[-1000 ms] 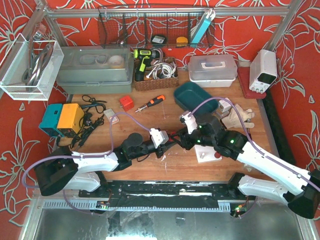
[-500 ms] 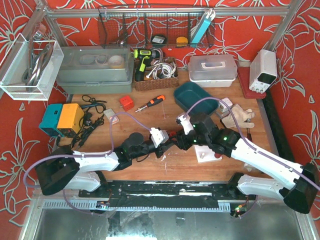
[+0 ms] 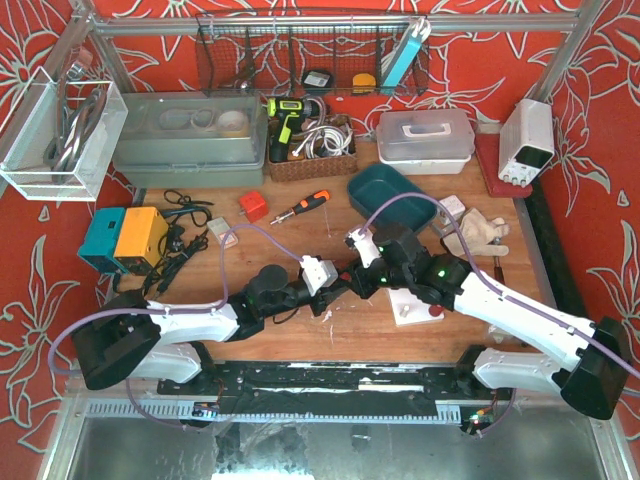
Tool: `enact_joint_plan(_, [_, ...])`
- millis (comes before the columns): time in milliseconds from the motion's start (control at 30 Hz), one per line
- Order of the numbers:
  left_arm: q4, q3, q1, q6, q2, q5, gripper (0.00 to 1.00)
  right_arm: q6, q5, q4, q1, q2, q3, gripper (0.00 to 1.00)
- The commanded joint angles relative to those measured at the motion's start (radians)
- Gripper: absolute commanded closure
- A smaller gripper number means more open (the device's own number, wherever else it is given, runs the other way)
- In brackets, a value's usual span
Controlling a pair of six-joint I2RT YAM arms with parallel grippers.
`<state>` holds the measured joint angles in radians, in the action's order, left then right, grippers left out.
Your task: Install the large spring
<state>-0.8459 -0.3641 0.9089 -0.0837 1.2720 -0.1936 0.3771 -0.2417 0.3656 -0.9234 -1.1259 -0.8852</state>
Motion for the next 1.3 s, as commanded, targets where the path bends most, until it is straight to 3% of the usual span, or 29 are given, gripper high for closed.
enact_joint_plan(0, [-0.074,-0.017,0.005,-0.007,-0.014,-0.037,0.98,-0.028,0.046,-0.003,0.007,0.008,-0.008,0.87])
enact_joint_plan(67, [-0.064,-0.012,0.005,0.005,-0.02,-0.017,0.82,-0.03,0.064,-0.005,0.007,0.026,-0.001,0.98])
enact_joint_plan(167, [-0.044,0.002,0.005,0.017,-0.035,0.019,0.45,-0.035,0.118,0.012,0.007,0.072,0.012,1.0])
enact_joint_plan(233, [-0.03,0.013,0.006,0.033,-0.048,0.067,0.29,-0.039,0.179,0.029,0.007,0.11,0.029,1.0])
enact_joint_plan(467, [0.083,0.041,0.005,0.14,-0.104,0.357,0.01,-0.024,0.432,0.17,0.007,0.259,0.105,1.0])
enact_joint_plan(600, [0.163,0.041,0.005,0.185,-0.129,0.498,0.0,0.05,0.483,0.273,0.008,0.34,0.146,1.0])
enact_joint_plan(700, [0.119,0.07,0.002,0.204,-0.13,0.536,0.0,0.101,0.486,0.316,0.007,0.4,0.198,1.0])
enact_joint_plan(833, [0.101,0.083,-0.026,0.208,-0.116,0.538,0.0,0.183,0.496,0.426,0.006,0.428,0.209,1.0])
enact_joint_plan(1033, [0.148,0.083,-0.041,0.193,-0.132,0.46,0.0,0.274,0.459,0.431,0.003,0.45,0.259,1.0])
enact_joint_plan(1267, [0.154,0.074,-0.041,0.188,-0.11,0.46,0.0,0.259,0.442,0.397,0.001,0.432,0.276,1.0])
